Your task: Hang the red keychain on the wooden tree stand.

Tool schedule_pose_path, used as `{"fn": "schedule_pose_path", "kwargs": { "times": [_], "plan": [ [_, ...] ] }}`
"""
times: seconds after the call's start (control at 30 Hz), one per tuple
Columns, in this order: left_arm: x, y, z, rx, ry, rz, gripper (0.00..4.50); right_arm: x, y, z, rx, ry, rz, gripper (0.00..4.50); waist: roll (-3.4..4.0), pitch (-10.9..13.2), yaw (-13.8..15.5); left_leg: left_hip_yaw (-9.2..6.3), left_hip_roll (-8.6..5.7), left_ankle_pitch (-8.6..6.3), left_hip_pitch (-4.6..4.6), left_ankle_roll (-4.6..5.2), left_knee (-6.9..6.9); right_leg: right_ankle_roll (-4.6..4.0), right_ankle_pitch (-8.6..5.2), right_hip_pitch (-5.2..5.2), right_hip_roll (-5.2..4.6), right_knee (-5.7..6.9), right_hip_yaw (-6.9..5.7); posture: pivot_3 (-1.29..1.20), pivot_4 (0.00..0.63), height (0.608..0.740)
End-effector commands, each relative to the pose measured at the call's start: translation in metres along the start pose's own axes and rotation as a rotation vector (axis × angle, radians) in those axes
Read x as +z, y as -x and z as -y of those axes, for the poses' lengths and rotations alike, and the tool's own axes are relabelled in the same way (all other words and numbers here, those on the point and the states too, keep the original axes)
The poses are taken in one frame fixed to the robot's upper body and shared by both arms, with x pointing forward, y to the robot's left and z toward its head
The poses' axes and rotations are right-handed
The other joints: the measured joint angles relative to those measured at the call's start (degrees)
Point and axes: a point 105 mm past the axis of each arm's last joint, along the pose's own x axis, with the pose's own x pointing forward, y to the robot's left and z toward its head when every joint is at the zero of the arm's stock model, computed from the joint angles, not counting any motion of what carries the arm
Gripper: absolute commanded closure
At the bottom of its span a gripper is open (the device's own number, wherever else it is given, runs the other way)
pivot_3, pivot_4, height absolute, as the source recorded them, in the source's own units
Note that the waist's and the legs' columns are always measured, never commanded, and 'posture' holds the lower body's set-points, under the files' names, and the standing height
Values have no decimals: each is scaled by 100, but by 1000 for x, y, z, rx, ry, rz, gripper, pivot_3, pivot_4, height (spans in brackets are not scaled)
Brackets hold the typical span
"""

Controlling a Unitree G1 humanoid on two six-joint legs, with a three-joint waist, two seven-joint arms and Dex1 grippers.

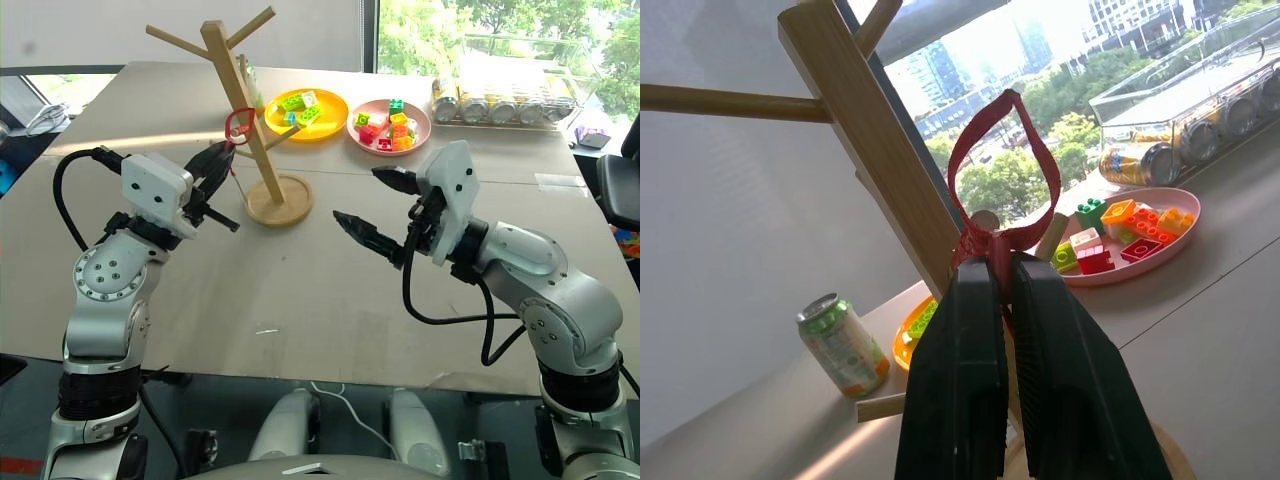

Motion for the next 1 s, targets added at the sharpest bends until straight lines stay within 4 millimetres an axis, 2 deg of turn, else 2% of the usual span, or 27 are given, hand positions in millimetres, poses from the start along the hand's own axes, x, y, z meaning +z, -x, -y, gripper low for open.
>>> {"fn": "schedule_pose_path", "kwargs": {
  "times": [0.03,0.53,0.73,0.9,0.93,1.0],
  "plan": [
    [13,0,-10,44,-48,53,4475,13,4,-3,-4,39,37,0,0,0,-4,0,0,0,0,0,0,0,0,0,0,0,0,0,150,740],
    [-11,6,-2,63,-26,-52,4475,15,3,-3,10,38,36,0,0,0,-4,-1,0,0,0,0,0,0,0,0,0,0,0,0,150,740],
    [-20,0,3,46,-45,-93,4475,15,3,-3,11,36,36,0,0,0,-2,0,0,0,0,0,0,0,0,0,0,0,0,0,150,740],
    [-18,-2,4,49,-41,-82,4475,15,2,-2,4,36,35,0,0,0,-6,0,0,0,0,0,0,0,0,0,0,0,0,0,150,740],
    [-17,-3,4,48,-40,-77,3795,15,2,-2,3,36,35,0,0,0,-4,-1,0,0,0,0,0,0,0,0,0,0,0,0,150,740],
    [-17,-3,2,49,-39,-76,3143,14,2,-2,2,36,35,0,0,0,-6,0,0,0,0,0,0,0,0,0,0,0,0,0,150,740]
  ]
}}
